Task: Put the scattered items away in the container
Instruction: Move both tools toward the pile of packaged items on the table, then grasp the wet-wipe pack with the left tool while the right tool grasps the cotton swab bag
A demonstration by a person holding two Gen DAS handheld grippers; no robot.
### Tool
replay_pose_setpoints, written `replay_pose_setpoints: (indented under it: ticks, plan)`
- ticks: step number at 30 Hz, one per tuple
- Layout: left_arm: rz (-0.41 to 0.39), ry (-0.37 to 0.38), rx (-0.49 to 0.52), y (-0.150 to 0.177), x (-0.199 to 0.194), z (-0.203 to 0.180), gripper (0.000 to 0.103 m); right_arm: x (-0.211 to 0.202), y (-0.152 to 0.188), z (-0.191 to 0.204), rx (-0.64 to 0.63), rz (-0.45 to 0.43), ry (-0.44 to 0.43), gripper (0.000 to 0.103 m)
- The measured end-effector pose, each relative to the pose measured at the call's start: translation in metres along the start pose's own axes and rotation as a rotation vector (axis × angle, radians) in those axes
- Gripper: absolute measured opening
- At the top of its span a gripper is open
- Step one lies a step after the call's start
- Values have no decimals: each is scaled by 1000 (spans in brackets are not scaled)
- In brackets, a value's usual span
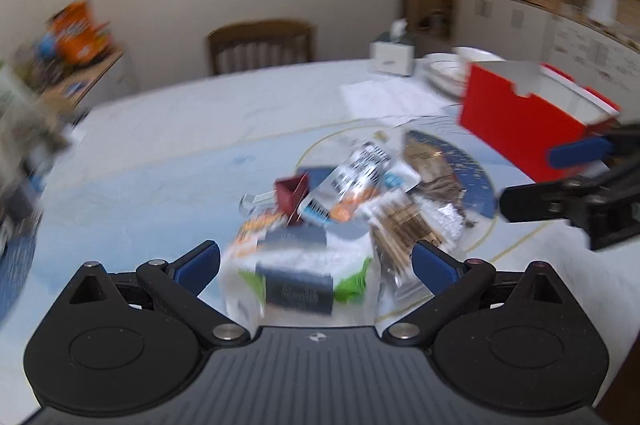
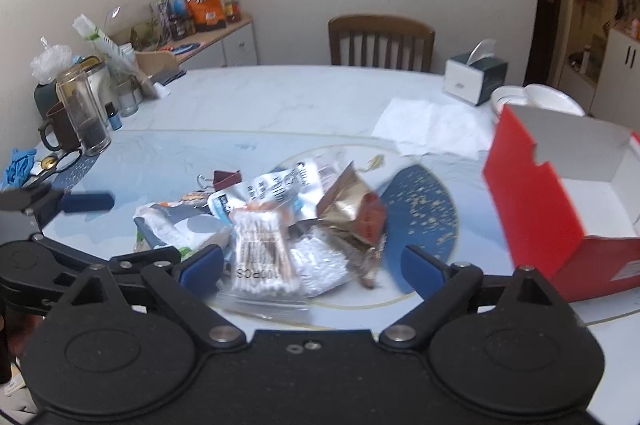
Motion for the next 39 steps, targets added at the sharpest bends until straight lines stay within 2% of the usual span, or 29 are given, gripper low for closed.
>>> replay_pose_setpoints:
  ticks: [4,12,15,19,25,33,36,39]
  plan:
    - [-22,132,149,0,5,-1,102,12,-2,5,-16,25,-9,95]
    - [-57,297,447,10,15,-1,102,40,5,10,-40,99,-24,93]
    - [-48,341,520,14,24,0,102,50,9,10,-50,130,-19,90]
    - [-35,390,554,15,35,2,103,61,11,12,-67,153,-18,88]
    - [-31,425,627,21,47,-7,103,75,10,18,-95,169,-26,84]
    - [-36,427,607,23,55,-10,102,88,12,29,-156,193,-24,76]
    - [-36,426,599,23,55,-11,98,91,11,30,-167,196,-15,73]
    - [-33,426,589,24,54,-11,92,91,9,29,-173,196,0,66]
Point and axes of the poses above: each gripper's, at about its wrist camera, not at the fingertips, and x roughly the way its jaws point, z to its left, y to its underside, the point moved 8 cm from there along x, roughly the way its jaws point, and after that the axes turned 7 degrees about -y, right-handed, at the moved point
